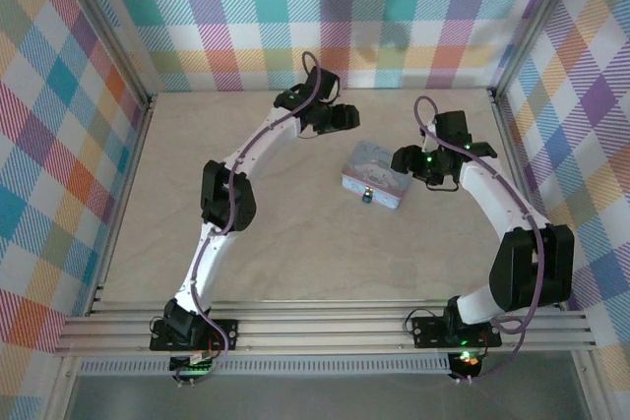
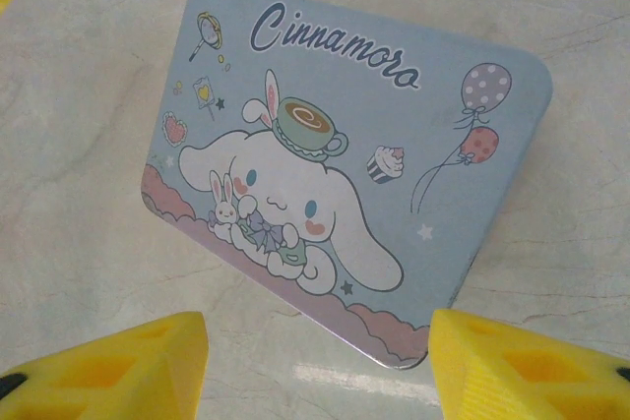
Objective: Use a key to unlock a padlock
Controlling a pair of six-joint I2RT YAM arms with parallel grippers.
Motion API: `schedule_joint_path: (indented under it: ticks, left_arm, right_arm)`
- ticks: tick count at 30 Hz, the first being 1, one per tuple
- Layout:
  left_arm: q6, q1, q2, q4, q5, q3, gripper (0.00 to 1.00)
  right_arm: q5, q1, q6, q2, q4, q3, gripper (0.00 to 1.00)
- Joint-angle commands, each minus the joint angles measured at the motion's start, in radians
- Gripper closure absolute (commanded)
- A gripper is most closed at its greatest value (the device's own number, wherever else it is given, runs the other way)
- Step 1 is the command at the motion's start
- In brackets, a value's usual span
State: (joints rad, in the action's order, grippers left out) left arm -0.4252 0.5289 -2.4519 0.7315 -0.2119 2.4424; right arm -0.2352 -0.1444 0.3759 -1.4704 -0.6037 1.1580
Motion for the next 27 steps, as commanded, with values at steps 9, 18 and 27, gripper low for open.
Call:
schedule_joint_path:
  ticks: [9,18,27]
  left_arm:
    - [0.038,-0.138,-0.293,-0.107,0.027,0.247,0.53]
    - [-0.024,-0.175,-0.335,-0.187,-0.014,0.223,0.56]
    - [-0.041,-0.209,-0.219,-0.158,-0.044,0.077,0.57]
  right_arm:
    - [0.050,-0.012,0.040,0.022,0.055,-0.058,0.40]
    - [0.244,-0.141,0.013,-0.316,0.013,0.328,0.43]
    - [0.376,-0.263,-0.001,-0.933,-0.173,1.195,0.43]
